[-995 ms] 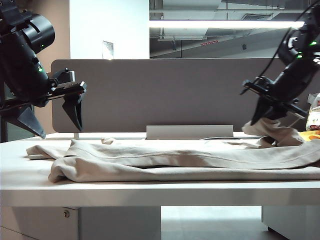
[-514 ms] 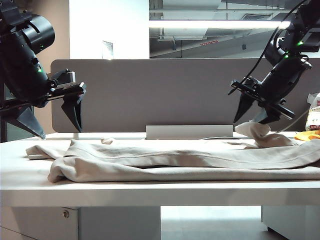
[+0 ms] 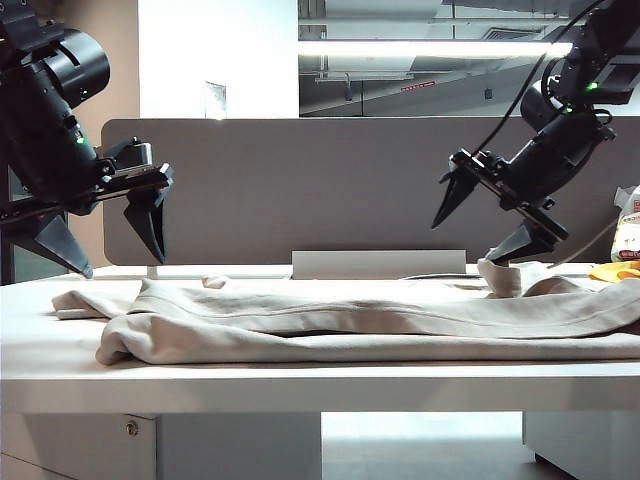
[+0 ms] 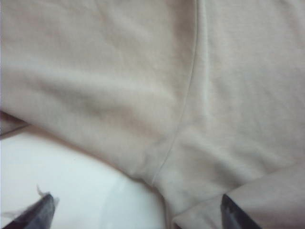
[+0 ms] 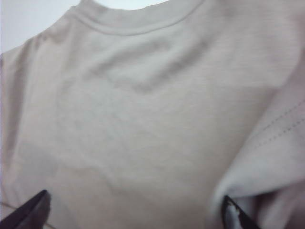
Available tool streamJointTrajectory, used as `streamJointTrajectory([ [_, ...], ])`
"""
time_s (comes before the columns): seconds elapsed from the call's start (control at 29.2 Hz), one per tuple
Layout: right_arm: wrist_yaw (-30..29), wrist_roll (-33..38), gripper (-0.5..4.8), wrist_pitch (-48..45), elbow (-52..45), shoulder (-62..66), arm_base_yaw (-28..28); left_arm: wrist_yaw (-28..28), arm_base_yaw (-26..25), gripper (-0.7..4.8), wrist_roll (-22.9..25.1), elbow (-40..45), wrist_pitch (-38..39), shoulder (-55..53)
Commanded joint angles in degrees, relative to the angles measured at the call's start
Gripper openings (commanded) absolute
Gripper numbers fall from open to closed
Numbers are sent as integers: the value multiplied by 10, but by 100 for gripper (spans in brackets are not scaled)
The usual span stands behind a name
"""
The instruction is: Fold the bottom side of the T-shirt horizontally towards the center, about one-third of the way, then fold the sleeve back towards the center, creating a straight line along the edge of the T-shirt, and finally fold the bottom of the T-shirt up towards the top, creating a neat rectangle.
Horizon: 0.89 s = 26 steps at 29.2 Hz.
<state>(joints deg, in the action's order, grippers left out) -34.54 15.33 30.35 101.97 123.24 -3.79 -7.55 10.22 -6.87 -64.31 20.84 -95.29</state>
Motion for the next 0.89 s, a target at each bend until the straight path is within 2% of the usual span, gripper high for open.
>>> streamJointTrajectory([
  [0.03,-34,0,479,-20,3,-5,-6,-4,-1,479,4,-2,2,0],
  [0.17,-47,25,479,-40,4,-6,-17,-4,-1,479,4,-2,3,0],
  [0.38,-49,27,471,-40,31,-6,-23,14,-1,479,10,-2,-5,-2],
  [0.45,-47,27,317,-34,41,-6,-23,31,-3,479,8,-2,-15,-7],
  [0.51,-53,27,164,-32,46,-6,-19,23,-15,357,4,-2,-19,-18],
  [0.55,-57,27,148,-30,47,-6,-19,21,-19,328,3,-3,-19,-27],
  [0.62,-56,26,148,-22,47,-6,-15,18,-31,334,-12,-4,-18,-55],
  [0.72,-56,24,149,-15,47,-6,-15,-18,-49,358,-34,-16,-18,-88],
  [0.75,-56,24,166,-15,47,-6,-14,-31,-59,416,-44,-23,-23,-97],
  [0.79,-56,24,176,-15,48,-6,-14,-32,-63,450,-45,-27,-26,-98],
  [0.82,-56,18,179,-15,48,-6,-14,-32,-69,467,-46,-35,-30,-98],
  [0.89,-56,9,179,-15,48,-6,-14,-41,-75,467,-49,-49,-26,-98],
])
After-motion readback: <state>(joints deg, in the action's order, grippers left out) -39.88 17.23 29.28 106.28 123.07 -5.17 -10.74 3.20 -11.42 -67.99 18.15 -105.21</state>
